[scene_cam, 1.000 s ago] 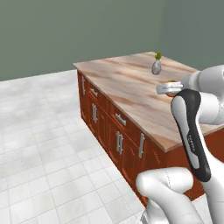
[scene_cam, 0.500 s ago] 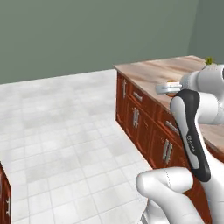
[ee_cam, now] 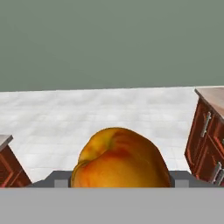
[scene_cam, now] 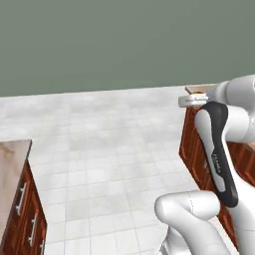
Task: Retrieve the peach and banana from the fridge and place them into the bowl on the dining table.
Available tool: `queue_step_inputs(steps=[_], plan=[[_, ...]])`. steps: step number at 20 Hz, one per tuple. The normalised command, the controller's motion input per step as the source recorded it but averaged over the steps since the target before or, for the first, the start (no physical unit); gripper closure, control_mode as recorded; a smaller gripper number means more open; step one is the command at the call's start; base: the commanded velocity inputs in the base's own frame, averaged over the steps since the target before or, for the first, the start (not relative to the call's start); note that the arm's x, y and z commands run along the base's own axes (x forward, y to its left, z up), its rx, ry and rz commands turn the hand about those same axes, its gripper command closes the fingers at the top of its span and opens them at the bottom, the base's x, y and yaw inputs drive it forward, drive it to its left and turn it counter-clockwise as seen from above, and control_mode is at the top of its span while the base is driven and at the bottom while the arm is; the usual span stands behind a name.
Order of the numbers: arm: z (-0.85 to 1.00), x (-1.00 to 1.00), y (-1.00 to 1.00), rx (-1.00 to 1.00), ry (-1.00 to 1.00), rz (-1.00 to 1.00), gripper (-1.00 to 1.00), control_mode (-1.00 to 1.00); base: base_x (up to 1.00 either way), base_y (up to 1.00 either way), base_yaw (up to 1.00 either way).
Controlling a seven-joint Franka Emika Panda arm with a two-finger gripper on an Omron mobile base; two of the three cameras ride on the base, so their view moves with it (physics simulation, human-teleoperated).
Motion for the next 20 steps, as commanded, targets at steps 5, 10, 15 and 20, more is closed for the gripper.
queue_step_inputs(steps=[5,10,15,20], plan=[[0.0,0.0,0.0,0.0,0.0,0.0,1.0,1.0,0.7,0.0,0.58],[0.0,0.0,0.0,0.0,0.0,0.0,1.0,1.0,0.7,-0.11,0.6],[0.0,0.0,0.0,0.0,0.0,0.0,1.0,1.0,0.92,-0.5,0.51],[0.0,0.0,0.0,0.0,0.0,0.0,1.0,1.0,1.0,-0.78,0.39]])
